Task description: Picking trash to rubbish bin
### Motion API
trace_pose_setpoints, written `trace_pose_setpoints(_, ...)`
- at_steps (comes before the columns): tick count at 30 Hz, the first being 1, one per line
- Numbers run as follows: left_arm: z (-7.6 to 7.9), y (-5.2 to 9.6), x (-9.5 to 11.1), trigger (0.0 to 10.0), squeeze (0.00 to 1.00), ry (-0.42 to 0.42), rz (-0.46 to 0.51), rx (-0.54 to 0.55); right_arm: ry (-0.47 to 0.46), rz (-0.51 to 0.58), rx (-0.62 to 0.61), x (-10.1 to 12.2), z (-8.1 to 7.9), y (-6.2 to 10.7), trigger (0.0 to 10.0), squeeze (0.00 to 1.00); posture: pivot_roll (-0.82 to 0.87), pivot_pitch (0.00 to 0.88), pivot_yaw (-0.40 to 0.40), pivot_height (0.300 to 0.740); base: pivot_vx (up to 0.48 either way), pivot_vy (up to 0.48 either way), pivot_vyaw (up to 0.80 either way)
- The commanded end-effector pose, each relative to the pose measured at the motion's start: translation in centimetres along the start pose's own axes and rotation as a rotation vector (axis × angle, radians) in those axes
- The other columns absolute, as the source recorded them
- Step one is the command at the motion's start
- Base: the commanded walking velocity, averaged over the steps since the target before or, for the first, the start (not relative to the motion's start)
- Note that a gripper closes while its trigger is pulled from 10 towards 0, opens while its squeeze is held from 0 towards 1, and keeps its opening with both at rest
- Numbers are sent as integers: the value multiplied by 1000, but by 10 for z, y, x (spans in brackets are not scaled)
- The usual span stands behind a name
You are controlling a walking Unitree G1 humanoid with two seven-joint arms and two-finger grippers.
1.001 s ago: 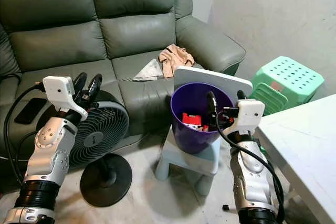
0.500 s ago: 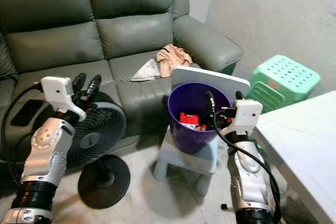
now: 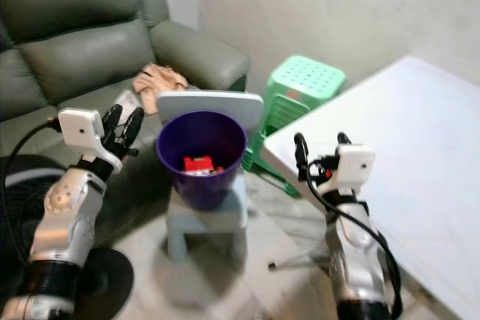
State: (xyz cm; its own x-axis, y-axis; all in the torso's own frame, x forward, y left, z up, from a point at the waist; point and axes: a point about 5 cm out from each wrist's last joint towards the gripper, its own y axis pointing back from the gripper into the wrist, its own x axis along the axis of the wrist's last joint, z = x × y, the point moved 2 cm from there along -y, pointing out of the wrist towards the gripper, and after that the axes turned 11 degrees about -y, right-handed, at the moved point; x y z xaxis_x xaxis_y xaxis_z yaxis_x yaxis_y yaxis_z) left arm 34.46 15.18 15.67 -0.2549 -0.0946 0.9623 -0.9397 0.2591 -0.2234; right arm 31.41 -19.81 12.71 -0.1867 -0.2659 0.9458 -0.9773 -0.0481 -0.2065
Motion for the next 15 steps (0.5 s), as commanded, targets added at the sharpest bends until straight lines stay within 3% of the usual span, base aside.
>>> trace_pose_setpoints(1,-5,2,5,10000,0,-36,25,4,2,34,51,7,-9,-3,10000,0,-38,63,-38,740,0,0,0)
trace_pose_setpoints(9,-2,4,7,10000,0,1,38,5,-12,32,77,6,-10,-1,10000,0,-35,63,-45,740,0,0,0)
trace_pose_setpoints(15,14,18,-8,10000,0,-1,-2,-47,-12,-25,181,-3,-17,5,10000,0,-32,64,-54,740,0,0,0)
